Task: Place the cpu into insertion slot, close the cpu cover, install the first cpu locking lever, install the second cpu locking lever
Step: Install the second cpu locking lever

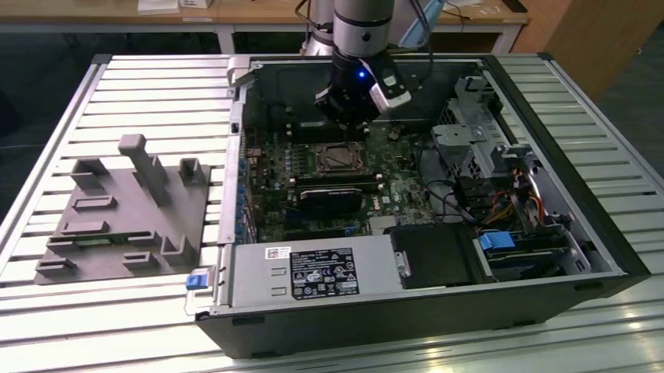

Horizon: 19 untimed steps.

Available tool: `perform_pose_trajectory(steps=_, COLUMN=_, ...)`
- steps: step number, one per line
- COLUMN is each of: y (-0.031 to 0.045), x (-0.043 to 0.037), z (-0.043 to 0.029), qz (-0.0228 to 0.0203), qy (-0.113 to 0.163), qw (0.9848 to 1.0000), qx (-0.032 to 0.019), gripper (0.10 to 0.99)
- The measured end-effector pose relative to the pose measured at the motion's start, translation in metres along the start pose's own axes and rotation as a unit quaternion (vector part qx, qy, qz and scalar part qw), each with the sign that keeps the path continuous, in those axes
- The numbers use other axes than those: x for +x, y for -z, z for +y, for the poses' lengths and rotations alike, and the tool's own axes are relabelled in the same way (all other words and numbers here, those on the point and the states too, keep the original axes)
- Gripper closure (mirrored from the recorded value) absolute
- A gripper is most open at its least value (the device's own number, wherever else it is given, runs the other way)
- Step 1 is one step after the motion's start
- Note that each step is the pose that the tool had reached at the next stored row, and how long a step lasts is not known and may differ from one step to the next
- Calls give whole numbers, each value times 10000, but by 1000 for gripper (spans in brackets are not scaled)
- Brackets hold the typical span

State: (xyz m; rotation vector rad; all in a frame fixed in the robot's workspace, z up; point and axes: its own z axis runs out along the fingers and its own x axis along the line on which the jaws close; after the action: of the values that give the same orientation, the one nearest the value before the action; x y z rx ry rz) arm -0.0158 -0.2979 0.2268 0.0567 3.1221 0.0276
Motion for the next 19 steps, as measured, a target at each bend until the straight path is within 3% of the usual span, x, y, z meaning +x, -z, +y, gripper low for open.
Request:
perform_pose_trajectory(steps=8, y=3, x=10, z=-129, qz=-3, qy=-1, qw=10000, qx=-2, gripper=969)
perform_pose_trajectory(steps=19, y=9, x=4, z=-449, qz=-3, qy=0, qw=10000, qx=-5, gripper=969)
